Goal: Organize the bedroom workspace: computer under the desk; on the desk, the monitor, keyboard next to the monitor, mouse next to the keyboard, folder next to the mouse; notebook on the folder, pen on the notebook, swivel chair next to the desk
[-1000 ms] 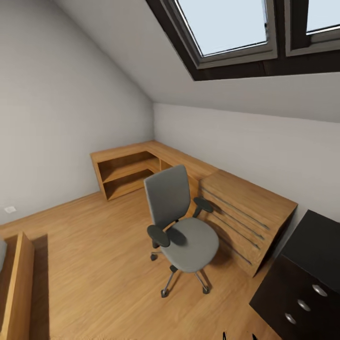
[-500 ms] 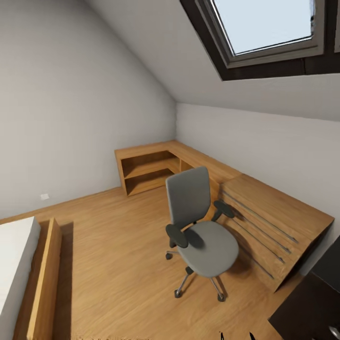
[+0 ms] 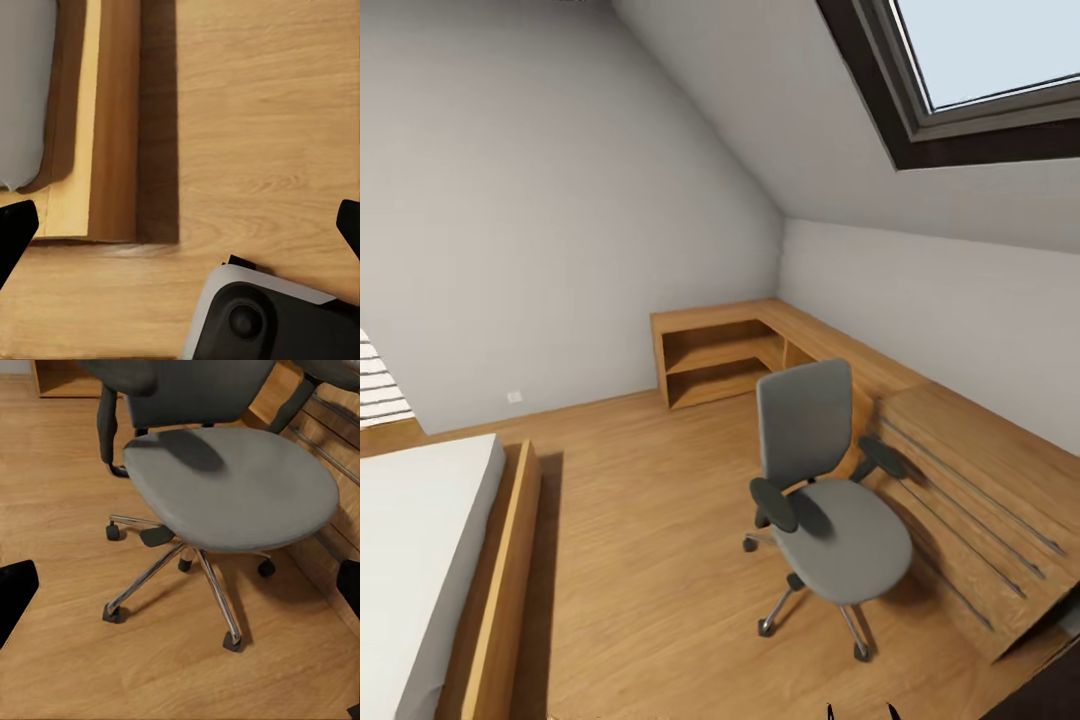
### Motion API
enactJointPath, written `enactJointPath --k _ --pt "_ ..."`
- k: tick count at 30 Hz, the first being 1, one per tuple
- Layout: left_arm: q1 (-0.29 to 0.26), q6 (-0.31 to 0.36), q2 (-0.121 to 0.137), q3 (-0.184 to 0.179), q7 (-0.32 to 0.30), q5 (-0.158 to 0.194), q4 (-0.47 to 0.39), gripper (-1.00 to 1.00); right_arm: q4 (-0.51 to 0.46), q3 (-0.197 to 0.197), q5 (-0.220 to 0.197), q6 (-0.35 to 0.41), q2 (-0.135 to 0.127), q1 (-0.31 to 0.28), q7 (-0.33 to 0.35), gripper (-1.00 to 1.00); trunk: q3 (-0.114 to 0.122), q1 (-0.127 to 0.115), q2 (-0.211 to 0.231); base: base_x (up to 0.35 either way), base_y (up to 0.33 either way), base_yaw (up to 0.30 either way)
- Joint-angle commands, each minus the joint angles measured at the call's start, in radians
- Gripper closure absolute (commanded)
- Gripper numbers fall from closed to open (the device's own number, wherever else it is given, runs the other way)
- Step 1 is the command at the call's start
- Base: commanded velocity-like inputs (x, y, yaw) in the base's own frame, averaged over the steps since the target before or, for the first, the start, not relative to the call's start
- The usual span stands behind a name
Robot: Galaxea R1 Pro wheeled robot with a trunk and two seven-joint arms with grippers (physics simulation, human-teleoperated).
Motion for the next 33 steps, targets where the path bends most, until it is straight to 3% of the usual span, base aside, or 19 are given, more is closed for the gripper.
enactJointPath --k 1,33 --pt "0.001 0.0 0.001 -0.009 0.008 0.003 -0.003 -1.0 0.002 0.009 -0.003 -0.003 0.001 -0.001 -0.005 -1.0 -0.002 0.001 -0.002 0.069 0.0 0.3" --pt "0.001 0.001 0.0 -0.01 0.002 0.003 -0.002 -1.0 0.002 0.008 -0.004 -0.003 -0.001 -0.001 -0.003 -1.0 -0.002 0.001 -0.002 0.28 0.0 0.296"
